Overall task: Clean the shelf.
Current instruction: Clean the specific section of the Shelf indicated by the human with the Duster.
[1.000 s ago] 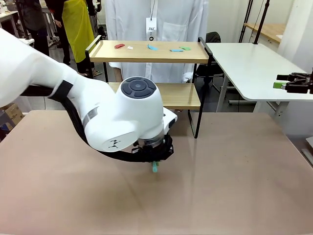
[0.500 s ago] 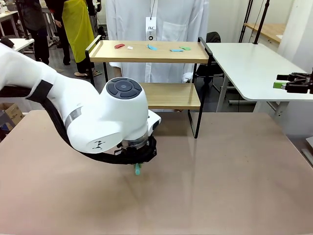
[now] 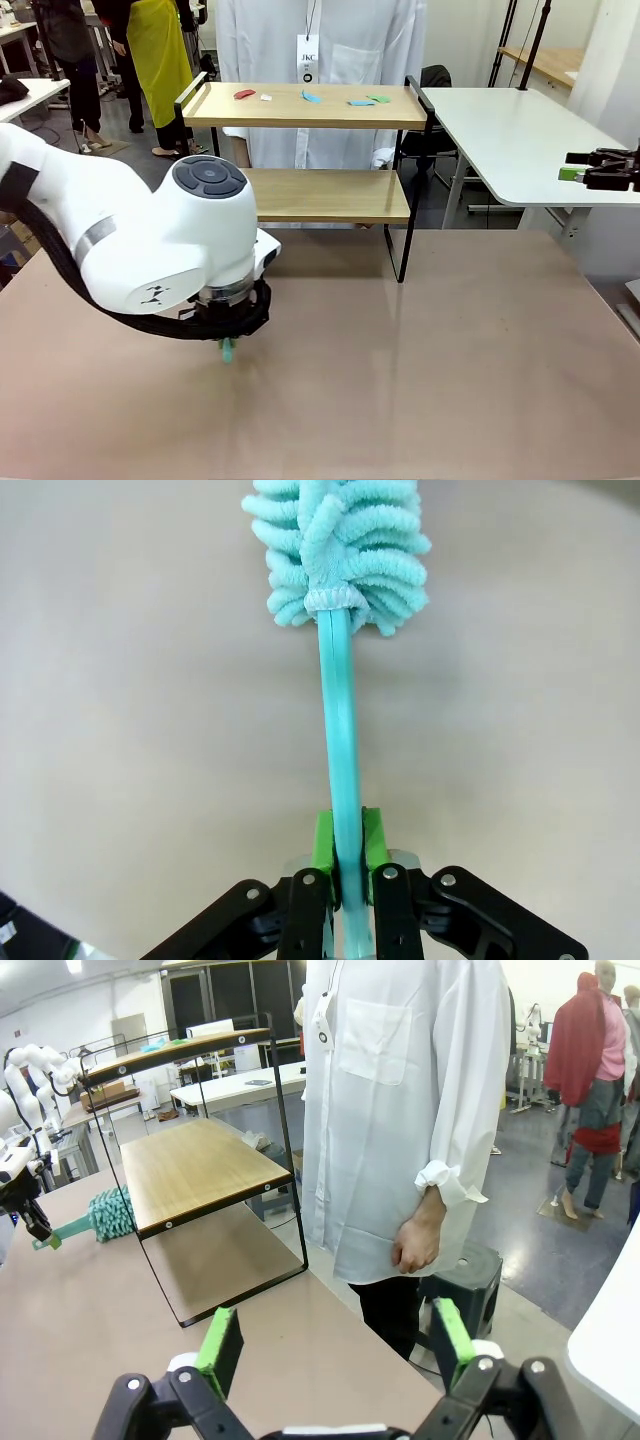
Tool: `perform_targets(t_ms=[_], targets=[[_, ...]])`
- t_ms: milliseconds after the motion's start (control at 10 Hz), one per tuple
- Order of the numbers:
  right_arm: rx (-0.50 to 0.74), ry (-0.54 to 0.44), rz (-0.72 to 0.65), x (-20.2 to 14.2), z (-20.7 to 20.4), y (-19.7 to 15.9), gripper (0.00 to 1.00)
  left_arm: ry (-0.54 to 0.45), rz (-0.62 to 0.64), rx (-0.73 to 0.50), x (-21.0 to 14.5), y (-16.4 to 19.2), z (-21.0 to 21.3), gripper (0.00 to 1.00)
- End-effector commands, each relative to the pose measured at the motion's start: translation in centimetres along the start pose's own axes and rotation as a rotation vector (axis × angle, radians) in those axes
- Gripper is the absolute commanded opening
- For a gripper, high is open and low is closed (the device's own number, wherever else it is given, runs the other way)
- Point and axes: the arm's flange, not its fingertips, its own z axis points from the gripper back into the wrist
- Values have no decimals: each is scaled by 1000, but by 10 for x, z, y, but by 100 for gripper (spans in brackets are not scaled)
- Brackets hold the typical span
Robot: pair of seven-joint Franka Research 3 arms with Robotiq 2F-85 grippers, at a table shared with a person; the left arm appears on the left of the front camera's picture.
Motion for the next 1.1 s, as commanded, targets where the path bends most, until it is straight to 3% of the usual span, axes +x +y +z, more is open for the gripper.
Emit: perform_targets(t_ms=[0, 200, 400, 500, 1000], targets=[[0, 0, 6, 3, -1, 1, 100, 16, 22, 58, -2, 23, 4, 13], [0, 0, 6, 3, -1, 1, 100, -42, 74, 128, -4, 34, 9, 13], [0, 0, 6, 3, -1, 1, 100, -159, 35, 89, -13, 20, 25, 13], [0, 0, 6, 3, -1, 1, 100, -44, 28, 82, 0, 27, 12, 13], [0, 0, 6, 3, -1, 1, 100, -44, 28, 82, 0, 27, 12, 13]])
